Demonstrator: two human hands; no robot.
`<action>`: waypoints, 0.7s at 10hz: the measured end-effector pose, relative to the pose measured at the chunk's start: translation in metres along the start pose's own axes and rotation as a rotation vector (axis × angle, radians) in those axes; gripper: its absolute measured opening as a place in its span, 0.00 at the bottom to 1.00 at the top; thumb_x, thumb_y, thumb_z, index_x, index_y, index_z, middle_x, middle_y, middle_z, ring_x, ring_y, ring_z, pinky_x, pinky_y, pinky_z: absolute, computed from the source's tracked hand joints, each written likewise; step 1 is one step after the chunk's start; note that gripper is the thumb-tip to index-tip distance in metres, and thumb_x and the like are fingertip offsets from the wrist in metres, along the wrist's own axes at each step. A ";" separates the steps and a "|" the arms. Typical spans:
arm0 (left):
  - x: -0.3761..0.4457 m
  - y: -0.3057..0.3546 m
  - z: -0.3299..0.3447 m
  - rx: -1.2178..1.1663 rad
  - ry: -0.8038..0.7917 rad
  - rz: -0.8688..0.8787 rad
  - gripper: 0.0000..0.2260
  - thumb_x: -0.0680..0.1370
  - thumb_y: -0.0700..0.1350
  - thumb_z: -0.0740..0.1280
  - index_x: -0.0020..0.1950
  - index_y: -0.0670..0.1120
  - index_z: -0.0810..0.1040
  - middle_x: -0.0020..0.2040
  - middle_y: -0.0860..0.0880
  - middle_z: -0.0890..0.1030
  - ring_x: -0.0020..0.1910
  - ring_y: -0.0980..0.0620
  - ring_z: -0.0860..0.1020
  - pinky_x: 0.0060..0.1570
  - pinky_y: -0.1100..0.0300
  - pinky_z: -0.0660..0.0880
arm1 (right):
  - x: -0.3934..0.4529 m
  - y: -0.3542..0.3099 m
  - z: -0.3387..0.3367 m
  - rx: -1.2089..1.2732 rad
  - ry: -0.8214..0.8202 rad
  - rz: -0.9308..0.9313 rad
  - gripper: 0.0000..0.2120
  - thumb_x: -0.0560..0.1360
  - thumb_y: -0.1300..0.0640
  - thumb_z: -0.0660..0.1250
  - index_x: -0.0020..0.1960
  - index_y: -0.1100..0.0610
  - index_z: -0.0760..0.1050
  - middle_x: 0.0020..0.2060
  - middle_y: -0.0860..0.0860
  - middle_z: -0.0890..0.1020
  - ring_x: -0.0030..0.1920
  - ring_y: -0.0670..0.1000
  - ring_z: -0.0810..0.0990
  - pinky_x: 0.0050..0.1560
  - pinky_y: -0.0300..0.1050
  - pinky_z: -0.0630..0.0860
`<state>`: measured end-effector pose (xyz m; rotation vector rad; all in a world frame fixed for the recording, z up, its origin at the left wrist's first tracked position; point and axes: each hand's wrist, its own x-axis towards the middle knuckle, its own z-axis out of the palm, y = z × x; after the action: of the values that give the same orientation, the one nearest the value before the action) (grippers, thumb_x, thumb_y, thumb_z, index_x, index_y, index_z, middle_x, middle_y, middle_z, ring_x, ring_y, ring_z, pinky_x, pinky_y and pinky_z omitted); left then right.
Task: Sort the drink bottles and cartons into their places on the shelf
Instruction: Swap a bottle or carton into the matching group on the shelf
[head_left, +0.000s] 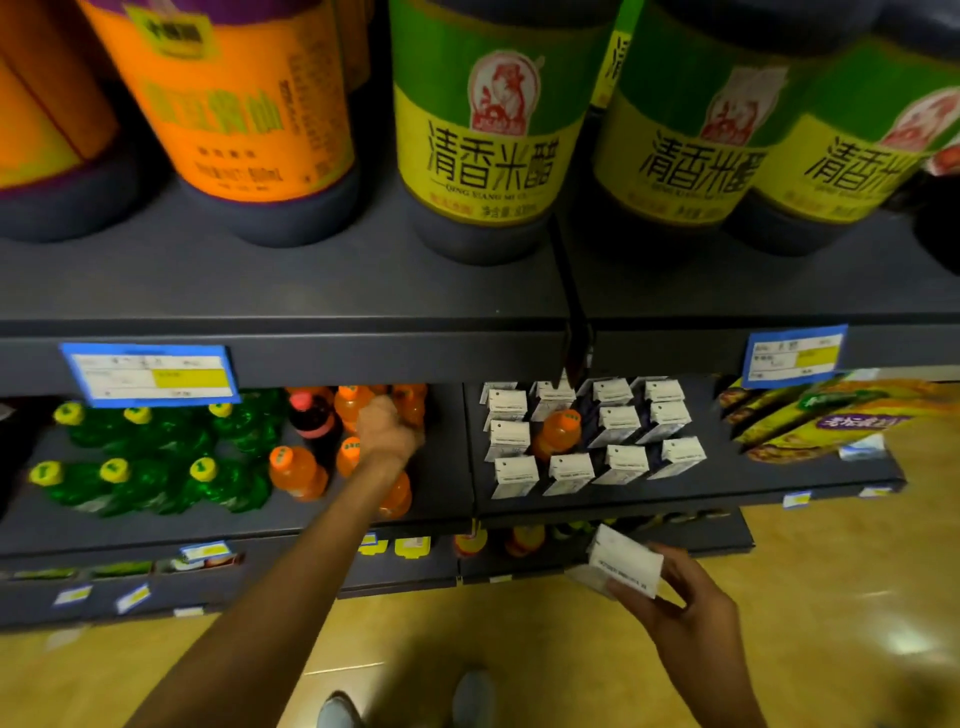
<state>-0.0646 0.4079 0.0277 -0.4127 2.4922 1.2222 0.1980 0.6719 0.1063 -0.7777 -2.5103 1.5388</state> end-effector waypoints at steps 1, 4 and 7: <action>-0.069 0.016 -0.034 0.089 -0.071 0.215 0.26 0.66 0.42 0.80 0.63 0.44 0.77 0.57 0.51 0.80 0.58 0.52 0.79 0.51 0.68 0.75 | 0.004 -0.025 0.005 -0.048 -0.089 -0.014 0.21 0.63 0.65 0.80 0.52 0.51 0.79 0.44 0.41 0.85 0.47 0.34 0.81 0.41 0.28 0.79; -0.199 -0.003 -0.035 -0.048 -0.404 0.601 0.26 0.65 0.58 0.78 0.62 0.61 0.76 0.55 0.59 0.84 0.55 0.59 0.81 0.55 0.54 0.80 | -0.022 -0.109 0.043 -0.070 -0.472 -0.079 0.23 0.63 0.59 0.81 0.49 0.38 0.78 0.44 0.33 0.84 0.49 0.31 0.81 0.47 0.26 0.76; -0.197 -0.014 -0.036 -0.119 -0.130 0.475 0.20 0.62 0.56 0.82 0.48 0.49 0.84 0.46 0.52 0.82 0.46 0.57 0.82 0.44 0.53 0.79 | 0.106 -0.031 0.024 -0.226 -0.282 -0.069 0.17 0.72 0.48 0.72 0.58 0.55 0.80 0.47 0.47 0.86 0.53 0.49 0.83 0.52 0.31 0.73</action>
<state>0.1131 0.3928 0.1206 0.2444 2.4879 1.5166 0.0864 0.6908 0.1025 -0.5202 -2.9193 1.4506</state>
